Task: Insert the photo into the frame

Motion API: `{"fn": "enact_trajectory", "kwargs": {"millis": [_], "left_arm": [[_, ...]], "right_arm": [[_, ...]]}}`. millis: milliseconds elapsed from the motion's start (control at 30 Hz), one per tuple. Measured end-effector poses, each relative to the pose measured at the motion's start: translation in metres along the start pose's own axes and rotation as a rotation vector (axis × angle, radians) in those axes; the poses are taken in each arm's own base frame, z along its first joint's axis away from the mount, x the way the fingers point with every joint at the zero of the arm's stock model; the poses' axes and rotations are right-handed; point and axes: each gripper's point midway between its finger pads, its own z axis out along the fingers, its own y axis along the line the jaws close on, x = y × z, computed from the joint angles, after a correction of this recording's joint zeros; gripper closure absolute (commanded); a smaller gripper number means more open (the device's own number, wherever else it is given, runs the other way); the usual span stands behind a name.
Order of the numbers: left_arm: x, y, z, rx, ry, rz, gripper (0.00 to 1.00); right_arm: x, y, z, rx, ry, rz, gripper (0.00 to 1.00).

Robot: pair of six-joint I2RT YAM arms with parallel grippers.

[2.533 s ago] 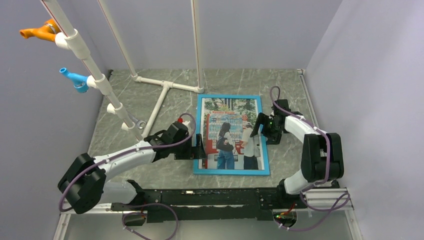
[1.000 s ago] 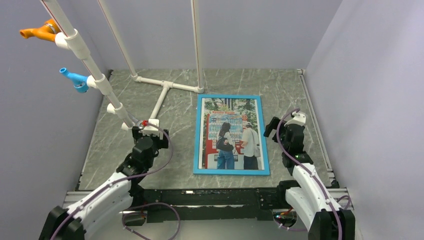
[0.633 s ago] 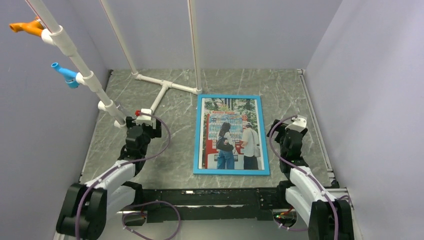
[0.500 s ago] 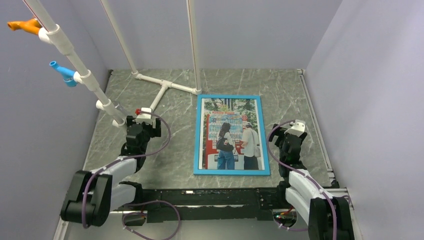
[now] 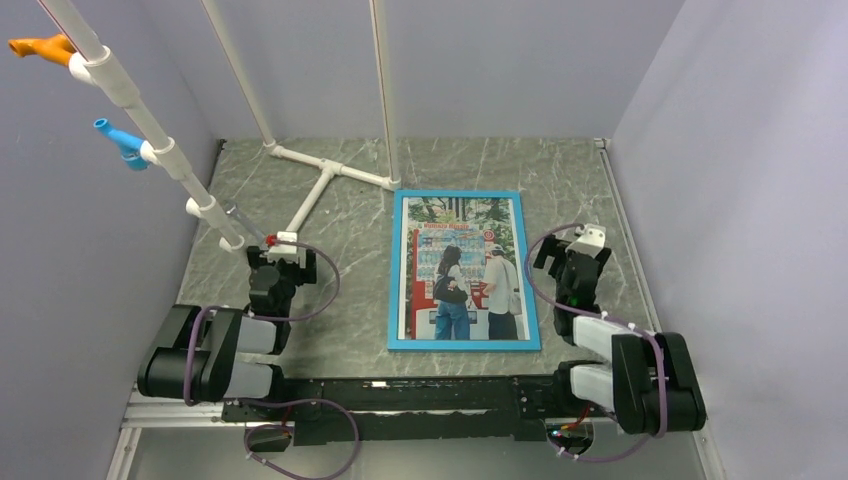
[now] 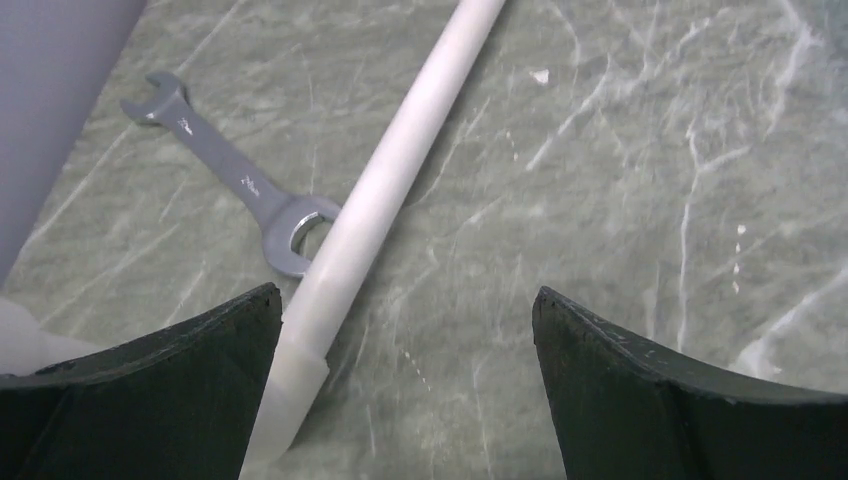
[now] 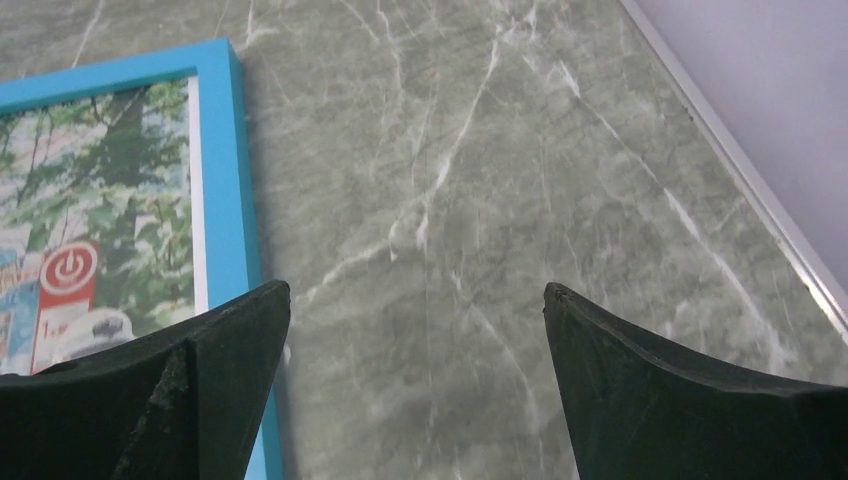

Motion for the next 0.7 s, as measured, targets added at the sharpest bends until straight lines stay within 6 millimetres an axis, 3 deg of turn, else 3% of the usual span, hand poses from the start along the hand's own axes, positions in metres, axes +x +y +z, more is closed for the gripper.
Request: {"fn": "enact_trajectory", "kwargs": {"millis": [267, 433, 700], "left_arm": [[-0.032, 0.012, 0.019, -0.051, -0.066, -0.026, 0.01], [-0.034, 0.023, 0.020, -0.111, -0.065, -0.053, 0.01], [-0.034, 0.025, 0.020, -0.127, -0.064, -0.069, 0.00]], "right_arm": [[-0.021, 0.012, 0.022, -0.041, -0.077, -0.010, 0.00], [0.016, -0.003, 0.020, 0.014, -0.031, -0.013, 0.00], [-0.019, -0.001, 0.038, 0.041, -0.114, 0.017, 0.00]]}}
